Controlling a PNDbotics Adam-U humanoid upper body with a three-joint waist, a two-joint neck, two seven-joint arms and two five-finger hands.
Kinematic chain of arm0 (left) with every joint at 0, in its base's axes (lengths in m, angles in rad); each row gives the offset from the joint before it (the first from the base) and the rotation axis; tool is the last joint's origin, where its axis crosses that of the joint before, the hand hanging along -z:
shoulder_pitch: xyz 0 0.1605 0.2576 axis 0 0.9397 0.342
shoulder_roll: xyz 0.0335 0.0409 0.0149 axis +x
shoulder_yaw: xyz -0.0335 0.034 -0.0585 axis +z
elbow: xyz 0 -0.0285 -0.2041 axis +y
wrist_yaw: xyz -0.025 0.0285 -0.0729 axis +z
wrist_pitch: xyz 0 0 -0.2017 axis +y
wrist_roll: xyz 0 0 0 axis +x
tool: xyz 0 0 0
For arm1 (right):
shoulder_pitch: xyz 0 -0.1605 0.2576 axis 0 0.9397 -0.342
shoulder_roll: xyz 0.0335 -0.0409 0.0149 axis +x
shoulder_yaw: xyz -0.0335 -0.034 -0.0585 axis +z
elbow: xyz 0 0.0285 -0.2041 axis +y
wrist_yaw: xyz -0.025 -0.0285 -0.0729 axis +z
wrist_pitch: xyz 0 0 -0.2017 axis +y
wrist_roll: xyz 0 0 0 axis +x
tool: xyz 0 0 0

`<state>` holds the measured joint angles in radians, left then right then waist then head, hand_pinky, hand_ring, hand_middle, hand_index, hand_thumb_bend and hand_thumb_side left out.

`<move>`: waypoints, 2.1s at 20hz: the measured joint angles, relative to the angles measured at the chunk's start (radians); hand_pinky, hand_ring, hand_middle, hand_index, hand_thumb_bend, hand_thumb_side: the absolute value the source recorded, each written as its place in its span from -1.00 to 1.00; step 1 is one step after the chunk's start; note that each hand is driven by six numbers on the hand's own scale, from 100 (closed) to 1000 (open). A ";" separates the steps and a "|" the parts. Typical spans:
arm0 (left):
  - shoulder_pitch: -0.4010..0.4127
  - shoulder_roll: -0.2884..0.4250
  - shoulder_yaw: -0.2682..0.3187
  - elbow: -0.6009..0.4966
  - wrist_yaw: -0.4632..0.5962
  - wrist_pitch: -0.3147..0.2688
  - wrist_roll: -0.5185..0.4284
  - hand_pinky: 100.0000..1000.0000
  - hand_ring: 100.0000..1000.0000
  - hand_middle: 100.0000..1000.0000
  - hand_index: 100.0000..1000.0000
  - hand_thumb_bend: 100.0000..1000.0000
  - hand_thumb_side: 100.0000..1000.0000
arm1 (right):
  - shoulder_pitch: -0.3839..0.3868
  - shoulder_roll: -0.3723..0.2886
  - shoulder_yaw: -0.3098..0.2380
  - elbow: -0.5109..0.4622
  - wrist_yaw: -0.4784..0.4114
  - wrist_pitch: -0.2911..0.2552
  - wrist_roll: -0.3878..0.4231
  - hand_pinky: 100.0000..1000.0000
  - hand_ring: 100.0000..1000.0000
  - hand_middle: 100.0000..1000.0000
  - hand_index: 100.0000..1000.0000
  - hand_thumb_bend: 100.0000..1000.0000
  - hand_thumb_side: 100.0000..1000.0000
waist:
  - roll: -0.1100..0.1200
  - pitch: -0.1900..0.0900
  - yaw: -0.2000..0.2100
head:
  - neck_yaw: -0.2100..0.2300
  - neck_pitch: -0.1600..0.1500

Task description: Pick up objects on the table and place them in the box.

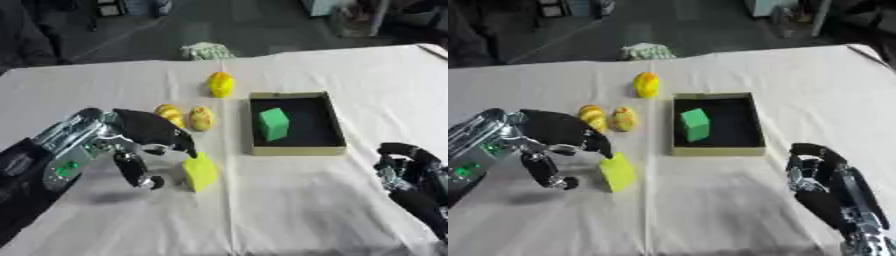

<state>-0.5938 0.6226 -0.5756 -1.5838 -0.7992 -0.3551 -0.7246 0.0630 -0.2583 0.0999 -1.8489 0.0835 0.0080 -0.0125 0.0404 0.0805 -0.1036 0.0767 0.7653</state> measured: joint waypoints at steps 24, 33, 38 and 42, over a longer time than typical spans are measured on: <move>-0.032 -0.082 -0.001 0.098 -0.036 -0.028 0.036 0.75 0.78 0.74 0.87 -0.57 -0.81 | 0.000 0.007 0.006 0.000 -0.007 0.001 0.005 0.15 0.16 0.30 0.44 -1.00 -0.60 | -0.006 0.005 -0.021 | 0.004 0.000; -0.033 -0.106 -0.003 0.145 -0.041 -0.023 0.053 0.43 0.30 0.19 0.45 -1.00 -0.93 | -0.001 0.007 0.006 0.000 -0.007 0.003 0.006 0.15 0.16 0.30 0.44 -1.00 -0.59 | -0.006 0.006 -0.031 | 0.006 0.000; -0.057 -0.079 0.009 0.098 0.000 0.011 0.089 0.45 0.30 0.17 0.43 -1.00 -0.93 | 0.000 0.007 0.006 0.000 -0.007 0.003 0.006 0.15 0.16 0.30 0.44 -1.00 -0.59 | -0.005 0.006 -0.032 | 0.005 0.000; -0.116 -0.041 0.035 0.018 0.024 0.044 0.088 0.47 0.32 0.20 0.45 -1.00 -0.95 | 0.000 0.007 0.007 0.000 -0.007 0.003 0.007 0.15 0.16 0.30 0.44 -1.00 -0.58 | -0.004 0.005 -0.035 | 0.005 0.000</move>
<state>-0.7099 0.5816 -0.5404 -1.5654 -0.7747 -0.3113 -0.6361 0.0628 -0.2510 0.1068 -1.8486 0.0763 0.0110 -0.0055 0.0367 0.0856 -0.1384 0.0816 0.7653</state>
